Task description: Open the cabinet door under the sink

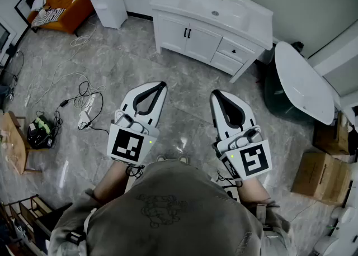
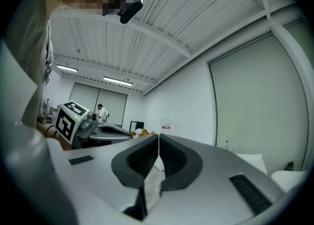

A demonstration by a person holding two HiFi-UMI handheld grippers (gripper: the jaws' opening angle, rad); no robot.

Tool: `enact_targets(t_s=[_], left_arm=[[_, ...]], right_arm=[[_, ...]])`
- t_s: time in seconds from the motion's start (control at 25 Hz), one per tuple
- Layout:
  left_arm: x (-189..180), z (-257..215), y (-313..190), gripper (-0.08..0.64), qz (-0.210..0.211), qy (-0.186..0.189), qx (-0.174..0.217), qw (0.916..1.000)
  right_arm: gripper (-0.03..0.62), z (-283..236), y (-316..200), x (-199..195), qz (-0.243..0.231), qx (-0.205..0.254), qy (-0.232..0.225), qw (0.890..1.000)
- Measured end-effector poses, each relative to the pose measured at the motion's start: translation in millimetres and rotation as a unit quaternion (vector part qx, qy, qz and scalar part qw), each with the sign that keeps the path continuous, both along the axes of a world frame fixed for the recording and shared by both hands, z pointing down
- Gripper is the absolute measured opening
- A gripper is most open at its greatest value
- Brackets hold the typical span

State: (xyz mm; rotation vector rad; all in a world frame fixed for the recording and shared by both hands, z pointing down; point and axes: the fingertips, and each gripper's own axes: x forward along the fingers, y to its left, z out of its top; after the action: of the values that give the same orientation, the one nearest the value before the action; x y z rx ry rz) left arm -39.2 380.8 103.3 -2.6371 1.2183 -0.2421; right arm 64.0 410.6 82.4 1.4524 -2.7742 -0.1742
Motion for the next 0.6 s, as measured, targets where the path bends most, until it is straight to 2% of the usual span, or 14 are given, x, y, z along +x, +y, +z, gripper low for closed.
enact_targets(t_s=[0.2, 0.36, 0.6], left_arm=[[10, 1, -1, 0.015, -0.002, 0.0, -0.002, 1.0], [21, 5, -4, 0.015, 0.004, -0.02, 0.006, 0.9998], [38, 4, 2, 0.017, 0.002, -0.002, 0.001, 1.0]], right_arm=[[0.029, 1, -1, 10, -0.003, -0.003, -0.01, 1.0], [0.029, 6, -4, 21, -0.001, -0.006, -0.015, 1.0], [0.029, 12, -3, 40, -0.003, -0.009, -0.025, 1.0]])
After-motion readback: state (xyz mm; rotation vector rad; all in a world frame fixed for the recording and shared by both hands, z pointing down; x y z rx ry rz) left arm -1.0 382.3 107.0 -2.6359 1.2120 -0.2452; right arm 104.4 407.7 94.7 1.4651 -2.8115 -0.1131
